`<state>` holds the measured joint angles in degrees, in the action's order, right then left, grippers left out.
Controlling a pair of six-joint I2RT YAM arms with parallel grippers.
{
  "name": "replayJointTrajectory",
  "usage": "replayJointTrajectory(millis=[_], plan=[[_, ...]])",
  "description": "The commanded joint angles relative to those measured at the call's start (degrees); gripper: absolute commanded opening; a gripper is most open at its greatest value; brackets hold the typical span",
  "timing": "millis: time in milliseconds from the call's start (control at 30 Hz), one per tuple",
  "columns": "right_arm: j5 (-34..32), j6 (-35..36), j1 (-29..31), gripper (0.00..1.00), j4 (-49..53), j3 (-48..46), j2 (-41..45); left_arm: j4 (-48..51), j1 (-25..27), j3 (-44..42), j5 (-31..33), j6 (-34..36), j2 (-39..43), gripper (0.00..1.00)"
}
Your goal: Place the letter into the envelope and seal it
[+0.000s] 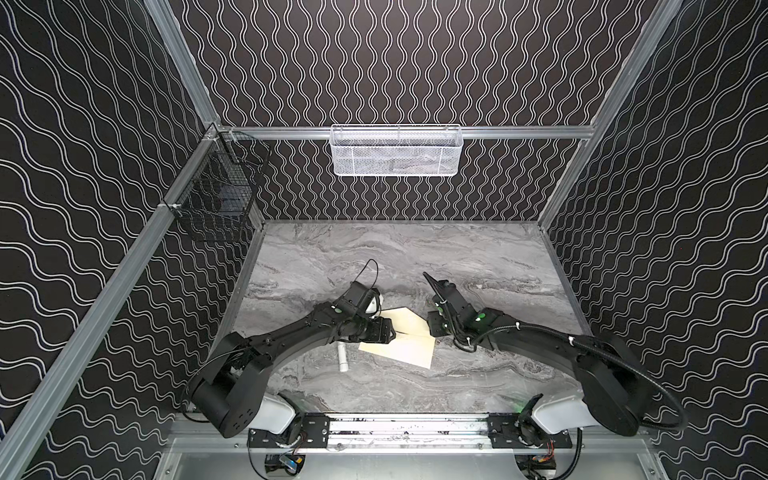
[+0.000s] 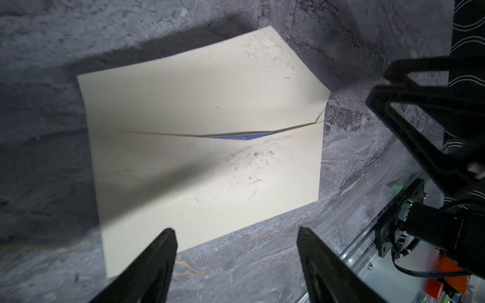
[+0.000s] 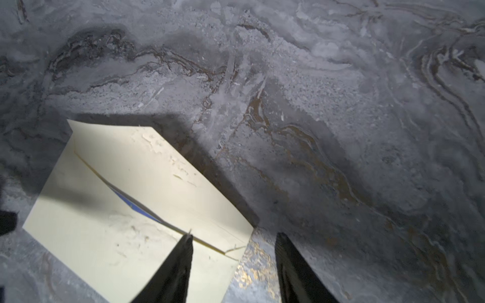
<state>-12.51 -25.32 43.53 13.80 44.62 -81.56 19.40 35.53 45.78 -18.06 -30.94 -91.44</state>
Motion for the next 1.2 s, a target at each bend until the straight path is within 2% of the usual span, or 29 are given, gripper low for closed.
replayJointTrajectory(millis=[0, 267, 533, 867, 1167], plan=[[0.85, -0.8, 0.65, 0.54, 2.07, -2.03, 3.44, -1.18, -1.28, 0.66, -0.1, 1.91, -1.38, 0.77], [0.24, -4.52, 5.21, 0.54, 2.17, -8.06, 8.78, -3.43, -1.51, 0.84, -1.66, 1.83, -5.32, 0.75], [-1.7, -4.73, 8.98, 0.53, -1.15, -7.51, 1.91, -5.92, -1.51, -2.59, -2.86, 1.62, -5.15, 0.74], [-7.08, -2.49, 8.48, 0.5, -3.03, -5.43, -6.28, -9.97, 2.66, -6.97, -4.69, -1.05, -4.55, 0.73], [-3.48, 3.86, 4.6, 0.41, -7.58, -3.16, -6.59, -10.84, 3.24, -9.41, -3.5, -1.98, -1.94, 0.72]])
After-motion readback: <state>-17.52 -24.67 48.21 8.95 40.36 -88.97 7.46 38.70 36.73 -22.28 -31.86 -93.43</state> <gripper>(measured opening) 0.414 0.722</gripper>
